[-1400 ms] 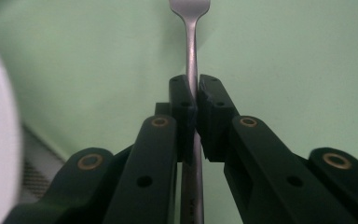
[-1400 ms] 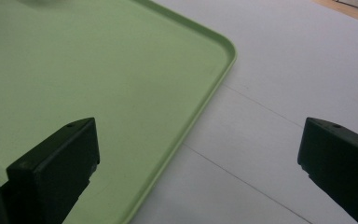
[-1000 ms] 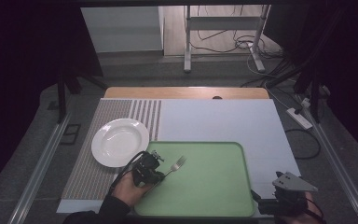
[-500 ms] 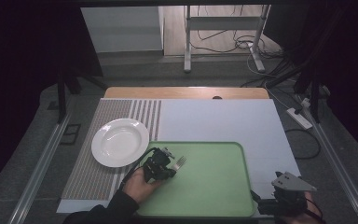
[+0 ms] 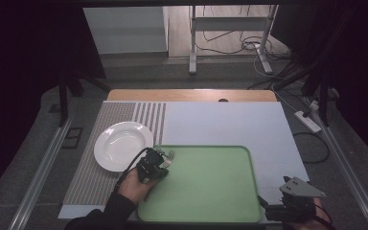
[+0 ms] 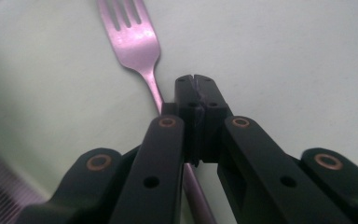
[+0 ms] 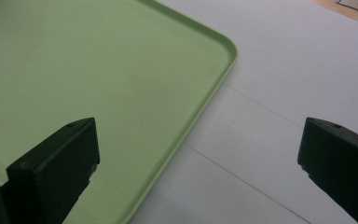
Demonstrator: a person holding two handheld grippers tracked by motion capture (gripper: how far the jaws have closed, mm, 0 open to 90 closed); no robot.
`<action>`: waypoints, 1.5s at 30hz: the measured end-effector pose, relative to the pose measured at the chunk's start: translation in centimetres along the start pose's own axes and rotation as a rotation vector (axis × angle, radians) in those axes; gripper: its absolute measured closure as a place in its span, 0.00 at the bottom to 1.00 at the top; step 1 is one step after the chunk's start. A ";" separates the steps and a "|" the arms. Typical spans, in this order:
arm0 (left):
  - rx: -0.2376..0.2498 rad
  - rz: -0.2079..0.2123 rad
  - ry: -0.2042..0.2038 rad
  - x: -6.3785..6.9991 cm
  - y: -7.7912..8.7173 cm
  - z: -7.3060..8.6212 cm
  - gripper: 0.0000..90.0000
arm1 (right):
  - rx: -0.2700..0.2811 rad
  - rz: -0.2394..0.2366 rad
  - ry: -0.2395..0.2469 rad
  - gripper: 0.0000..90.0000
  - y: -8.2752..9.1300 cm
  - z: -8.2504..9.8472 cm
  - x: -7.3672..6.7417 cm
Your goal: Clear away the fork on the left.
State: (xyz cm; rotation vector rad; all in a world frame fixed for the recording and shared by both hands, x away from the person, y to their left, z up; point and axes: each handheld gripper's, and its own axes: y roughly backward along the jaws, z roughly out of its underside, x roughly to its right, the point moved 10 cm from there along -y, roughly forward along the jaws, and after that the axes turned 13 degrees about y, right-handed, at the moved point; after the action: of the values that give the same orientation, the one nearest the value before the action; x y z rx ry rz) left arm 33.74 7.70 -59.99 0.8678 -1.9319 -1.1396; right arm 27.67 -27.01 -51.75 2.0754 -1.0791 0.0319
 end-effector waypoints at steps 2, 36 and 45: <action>0.002 0.006 0.012 -0.4 0.1 0.1 0.99 | 0.000 0.000 0.000 0.00 0.0 0.0 0.0; 0.191 0.113 0.004 -1.1 2.8 -1.0 0.30 | 0.001 -0.001 0.001 0.00 0.0 0.0 0.0; 0.245 0.149 0.007 -1.8 3.2 -1.1 0.02 | 0.002 -0.002 0.001 0.00 0.0 0.0 0.0</action>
State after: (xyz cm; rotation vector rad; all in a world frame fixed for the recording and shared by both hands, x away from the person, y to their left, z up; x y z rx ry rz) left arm 34.99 9.98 -57.11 0.8366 -2.1219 -0.8244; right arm 27.70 -26.97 -51.75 2.0777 -1.0772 0.0324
